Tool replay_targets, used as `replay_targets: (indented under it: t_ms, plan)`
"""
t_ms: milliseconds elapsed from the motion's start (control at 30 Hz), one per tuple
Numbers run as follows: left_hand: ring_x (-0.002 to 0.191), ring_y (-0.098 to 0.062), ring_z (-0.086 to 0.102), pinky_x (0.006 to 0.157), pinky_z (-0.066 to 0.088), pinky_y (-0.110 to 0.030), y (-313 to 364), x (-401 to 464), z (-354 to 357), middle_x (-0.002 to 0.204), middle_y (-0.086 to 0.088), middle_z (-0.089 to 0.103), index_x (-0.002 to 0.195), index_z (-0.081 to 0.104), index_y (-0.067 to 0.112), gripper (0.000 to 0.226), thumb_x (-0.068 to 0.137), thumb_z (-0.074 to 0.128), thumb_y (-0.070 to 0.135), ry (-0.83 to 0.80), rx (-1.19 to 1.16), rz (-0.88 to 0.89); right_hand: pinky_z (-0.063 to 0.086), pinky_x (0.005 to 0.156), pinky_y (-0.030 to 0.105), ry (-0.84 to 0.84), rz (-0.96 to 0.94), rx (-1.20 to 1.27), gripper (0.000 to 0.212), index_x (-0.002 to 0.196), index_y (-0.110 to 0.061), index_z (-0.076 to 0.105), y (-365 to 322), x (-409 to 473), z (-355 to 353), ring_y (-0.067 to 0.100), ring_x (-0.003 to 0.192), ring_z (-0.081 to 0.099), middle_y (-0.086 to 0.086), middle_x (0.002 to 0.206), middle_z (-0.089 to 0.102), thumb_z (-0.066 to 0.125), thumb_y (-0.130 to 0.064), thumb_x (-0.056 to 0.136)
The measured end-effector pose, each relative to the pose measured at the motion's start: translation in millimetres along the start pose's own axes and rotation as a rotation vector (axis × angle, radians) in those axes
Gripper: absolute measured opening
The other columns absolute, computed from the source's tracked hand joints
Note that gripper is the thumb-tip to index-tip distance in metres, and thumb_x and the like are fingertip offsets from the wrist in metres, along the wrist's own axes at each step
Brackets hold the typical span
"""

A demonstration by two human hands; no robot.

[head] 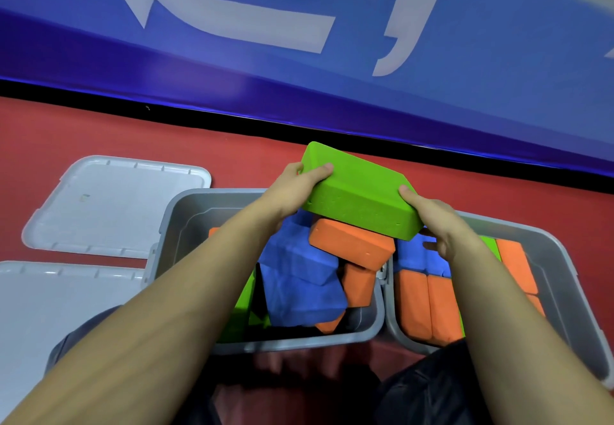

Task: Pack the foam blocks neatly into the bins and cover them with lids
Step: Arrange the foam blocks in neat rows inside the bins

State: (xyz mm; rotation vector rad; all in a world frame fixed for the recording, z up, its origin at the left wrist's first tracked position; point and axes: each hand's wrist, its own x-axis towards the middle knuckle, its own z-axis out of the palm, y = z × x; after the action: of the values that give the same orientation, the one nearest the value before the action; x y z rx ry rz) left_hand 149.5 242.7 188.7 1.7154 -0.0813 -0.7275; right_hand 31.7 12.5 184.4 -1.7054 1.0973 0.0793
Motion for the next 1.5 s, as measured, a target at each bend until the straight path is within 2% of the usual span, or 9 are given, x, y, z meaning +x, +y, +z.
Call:
replay_targets:
  t_ms: [200, 300, 467, 700, 933, 1067, 1267, 1367, 1500]
  plan:
    - [0.129, -0.016, 0.051, 0.102, 0.044, -0.041, 2.9, 0.4, 6.6, 0.144, 0.008, 0.049, 0.148, 0.041, 0.026, 0.091, 0.073, 0.059, 0.076, 0.015, 0.023, 0.054, 0.042, 0.085, 0.032, 0.066, -0.122, 0.028, 0.084, 0.146, -0.01, 0.046, -3.5, 5.6, 10.3, 0.024, 0.119, 0.054, 0.005, 0.14, 0.055, 0.064, -0.066, 0.087]
    - [0.141, -0.021, 0.039, 0.116, 0.034, -0.049, 5.1, -0.3, 8.5, 0.157, 0.001, 0.035, 0.157, 0.027, 0.024, 0.098, 0.078, 0.057, 0.074, 0.052, 0.052, 0.075, 0.044, 0.104, 0.038, 0.155, -0.189, 0.0, 0.085, 0.148, -0.009, 0.046, -5.2, 8.5, 16.3, 0.026, 0.128, 0.053, 0.008, 0.146, 0.053, 0.065, -0.064, 0.087]
    - [0.108, -0.001, 0.057, 0.1, 0.049, -0.039, 3.9, 1.3, 17.5, 0.128, 0.018, 0.057, 0.145, 0.044, 0.032, 0.052, 0.098, 0.055, 0.051, -0.023, -0.085, 0.085, 0.056, 0.093, 0.053, 0.066, -0.015, 0.144, 0.073, 0.128, -0.012, 0.058, -9.5, 8.2, 15.6, 0.025, 0.104, 0.064, 0.005, 0.124, 0.064, 0.075, -0.063, 0.079]
    - [0.116, -0.014, 0.06, 0.098, 0.051, -0.047, -0.5, 7.0, 18.9, 0.135, 0.005, 0.059, 0.14, 0.037, 0.033, 0.069, 0.086, 0.061, 0.069, 0.012, -0.142, 0.04, 0.058, 0.082, 0.044, 0.009, -0.02, 0.292, 0.037, 0.097, -0.021, 0.064, -11.4, 3.2, 8.2, 0.019, 0.087, 0.066, 0.001, 0.098, 0.069, 0.079, -0.052, 0.081]
    - [0.125, -0.013, 0.054, 0.107, 0.041, -0.042, 4.1, -0.2, 17.0, 0.139, 0.012, 0.051, 0.154, 0.024, 0.034, 0.076, 0.092, 0.055, 0.066, -0.008, -0.16, 0.148, 0.057, 0.083, 0.047, 0.07, -0.025, 0.509, 0.033, 0.108, -0.019, 0.064, -19.0, -2.6, 6.4, 0.02, 0.084, 0.066, 0.001, 0.098, 0.068, 0.076, -0.043, 0.088]
    - [0.117, -0.014, 0.063, 0.096, 0.051, -0.044, 23.0, -11.1, 5.3, 0.13, 0.012, 0.064, 0.131, 0.056, 0.036, 0.065, 0.085, 0.045, 0.081, 0.012, -0.2, 0.198, 0.06, 0.08, 0.046, 0.0, -0.118, 0.51, 0.02, 0.099, -0.021, 0.067, -25.7, -10.2, 2.4, 0.02, 0.085, 0.07, 0.001, 0.096, 0.073, 0.07, -0.04, 0.093]
    - [0.08, -0.017, 0.065, 0.073, 0.05, -0.031, 13.4, -24.2, -46.0, 0.091, -0.005, 0.072, 0.108, 0.069, 0.014, 0.059, 0.09, 0.055, 0.068, 0.015, -0.085, 0.111, 0.058, 0.088, 0.054, -0.305, -0.225, 0.311, 0.111, 0.146, -0.029, 0.046, -24.4, -24.1, 4.4, 0.023, 0.107, 0.073, -0.003, 0.122, 0.073, 0.096, -0.048, 0.049]
    - [0.084, -0.013, 0.066, 0.076, 0.049, -0.032, -1.7, -39.5, -63.2, 0.091, 0.009, 0.074, 0.107, 0.07, 0.022, 0.043, 0.091, 0.059, 0.061, -0.042, -0.012, 0.058, 0.057, 0.087, 0.059, -0.424, -0.246, 0.196, 0.109, 0.15, -0.045, 0.03, -21.2, -36.9, 7.5, 0.022, 0.104, 0.073, -0.01, 0.121, 0.073, 0.09, -0.028, 0.061]
    - [0.102, -0.015, 0.071, 0.088, 0.056, -0.037, -10.9, -56.8, -87.2, 0.112, 0.009, 0.075, 0.125, 0.062, 0.03, 0.038, 0.09, 0.069, 0.042, -0.109, -0.027, 0.095, 0.059, 0.079, 0.046, -0.47, -0.262, 0.081, 0.129, 0.146, -0.048, 0.031, -13.1, -55.0, 9.4, 0.013, 0.106, 0.07, -0.009, 0.13, 0.067, 0.095, -0.064, 0.036]
